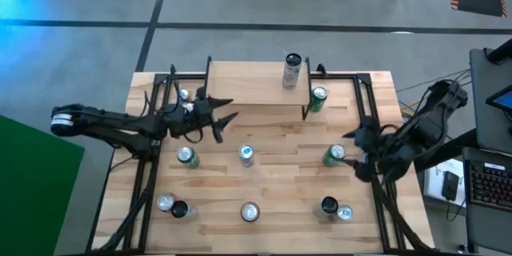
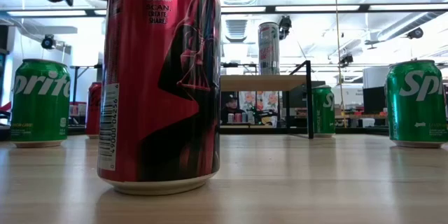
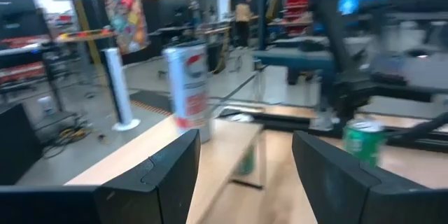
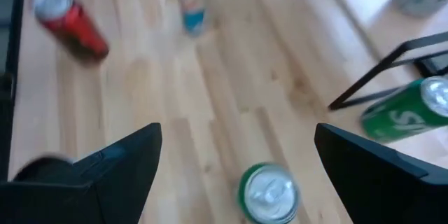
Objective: Place canned beverage on shelf
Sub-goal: Put the right white pink soda can on the shelf aligned with the other white pink soda can
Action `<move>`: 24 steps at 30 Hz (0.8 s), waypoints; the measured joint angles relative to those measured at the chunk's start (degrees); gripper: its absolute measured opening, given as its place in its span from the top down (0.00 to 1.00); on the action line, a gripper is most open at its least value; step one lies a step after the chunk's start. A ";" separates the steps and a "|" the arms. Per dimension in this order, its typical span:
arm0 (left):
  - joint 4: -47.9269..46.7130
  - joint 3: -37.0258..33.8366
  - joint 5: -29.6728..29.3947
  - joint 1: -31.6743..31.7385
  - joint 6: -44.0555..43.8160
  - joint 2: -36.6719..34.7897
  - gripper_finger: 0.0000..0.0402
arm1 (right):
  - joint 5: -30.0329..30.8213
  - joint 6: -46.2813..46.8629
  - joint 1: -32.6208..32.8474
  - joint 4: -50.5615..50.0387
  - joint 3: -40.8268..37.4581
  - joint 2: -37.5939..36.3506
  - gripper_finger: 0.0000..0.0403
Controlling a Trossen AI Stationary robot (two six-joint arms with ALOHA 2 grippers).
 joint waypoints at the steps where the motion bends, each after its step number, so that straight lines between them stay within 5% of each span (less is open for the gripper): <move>1: 0.58 0.00 -0.65 -1.33 0.00 0.14 0.46 | 1.07 0.18 -0.28 0.99 -1.10 -1.28 0.09; 7: 3.58 0.00 -9.63 -10.08 0.09 1.66 0.46 | 4.03 -0.37 -0.79 11.51 -9.82 -3.58 0.09; 12: 6.32 0.00 -10.11 -15.04 0.51 2.64 0.46 | 3.52 1.85 -0.80 12.70 -13.68 -0.49 0.09; 20: 6.45 0.00 -11.93 -17.88 -1.59 5.57 0.46 | 3.44 0.75 -0.79 15.66 -10.82 3.16 0.09; 24: 7.09 0.00 -11.81 -18.23 -1.68 8.60 0.46 | -2.19 -2.74 -0.66 18.82 -8.99 4.50 0.09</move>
